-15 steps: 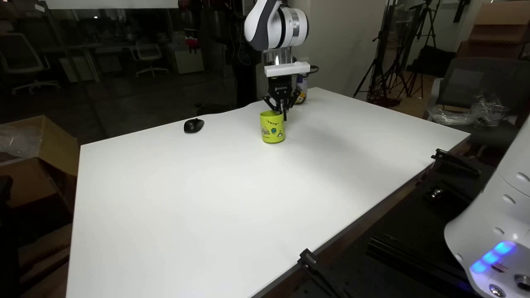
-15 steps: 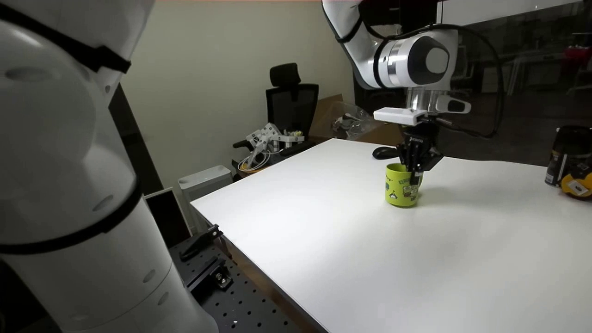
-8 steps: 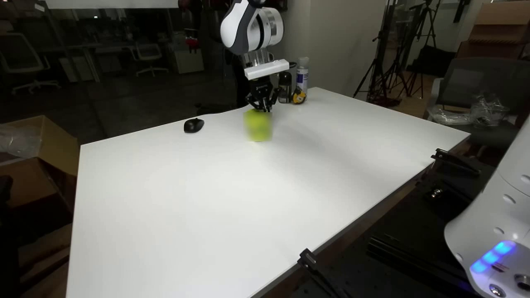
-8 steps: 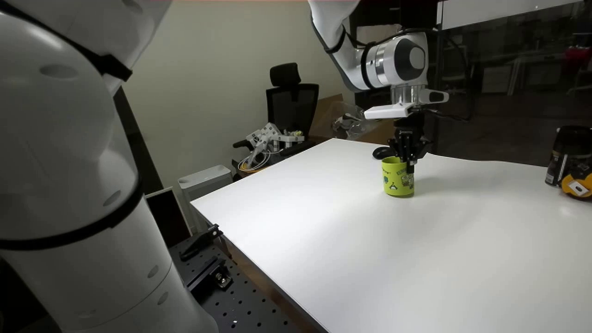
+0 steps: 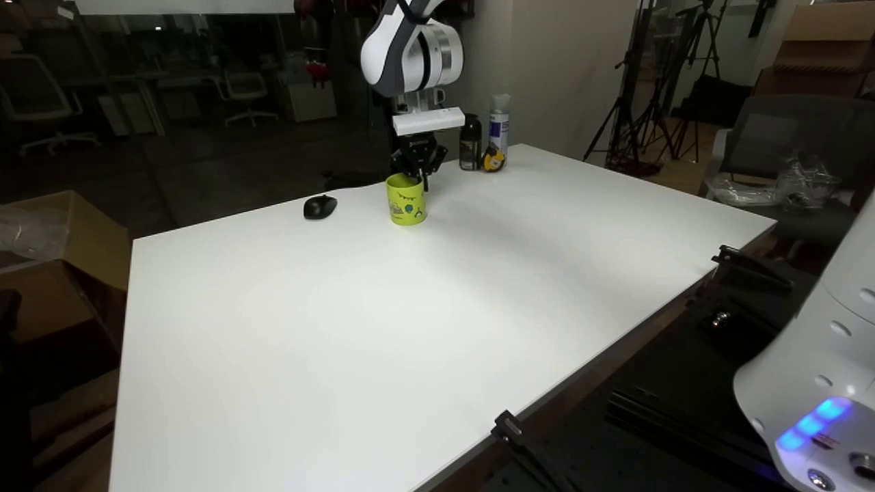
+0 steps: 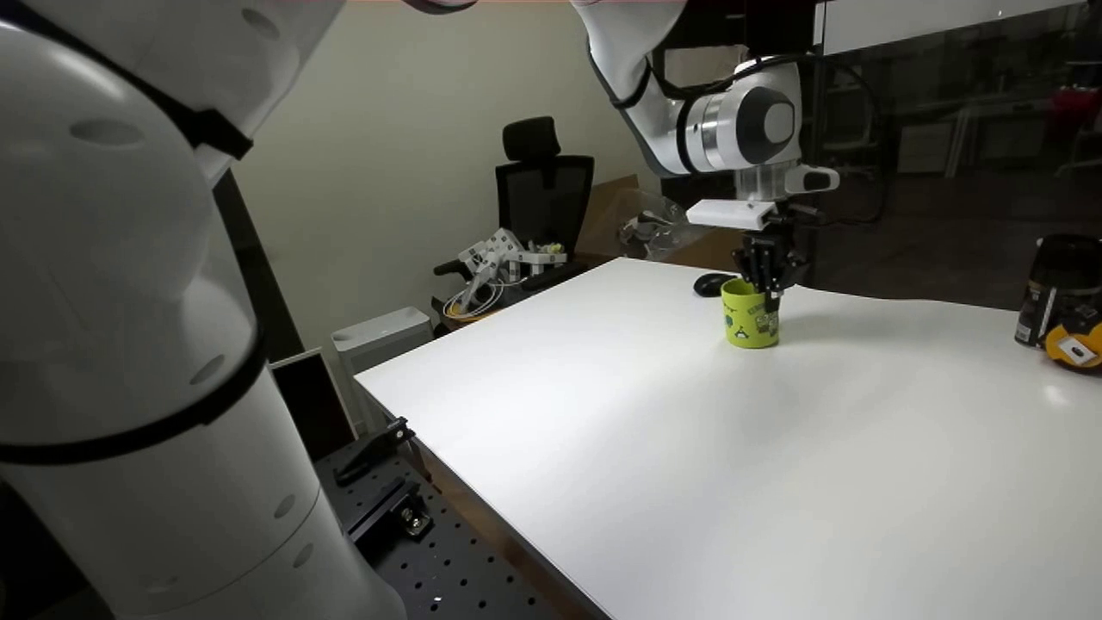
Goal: Move the yellow mug backwards
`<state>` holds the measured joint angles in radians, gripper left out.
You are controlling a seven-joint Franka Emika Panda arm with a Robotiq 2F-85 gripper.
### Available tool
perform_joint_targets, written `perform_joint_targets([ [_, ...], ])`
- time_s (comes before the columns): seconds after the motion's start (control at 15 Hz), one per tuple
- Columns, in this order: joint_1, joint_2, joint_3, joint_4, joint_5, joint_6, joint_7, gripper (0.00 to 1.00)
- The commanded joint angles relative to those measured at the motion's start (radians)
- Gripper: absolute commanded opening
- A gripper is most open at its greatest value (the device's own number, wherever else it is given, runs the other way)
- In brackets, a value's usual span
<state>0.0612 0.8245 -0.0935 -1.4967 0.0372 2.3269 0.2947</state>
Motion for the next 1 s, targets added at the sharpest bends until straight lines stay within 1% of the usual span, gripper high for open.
perform_joint_targets([
  [0.0, -0.030, 0.052, 0.026, 0.060, 0.040, 0.015, 0.004, 0.02],
  [0.2, -0.044, 0.061, 0.034, 0.073, 0.062, 0.009, -0.007, 0.02],
  [0.67, -0.053, 0.063, 0.043, 0.087, 0.066, -0.004, -0.017, 0.02],
  [0.73, -0.055, 0.063, 0.044, 0.089, 0.067, -0.007, -0.019, 0.35],
  [0.8, -0.055, 0.063, 0.045, 0.090, 0.068, -0.008, -0.020, 0.36],
  [0.93, -0.056, 0.065, 0.047, 0.089, 0.073, -0.008, -0.024, 0.48],
])
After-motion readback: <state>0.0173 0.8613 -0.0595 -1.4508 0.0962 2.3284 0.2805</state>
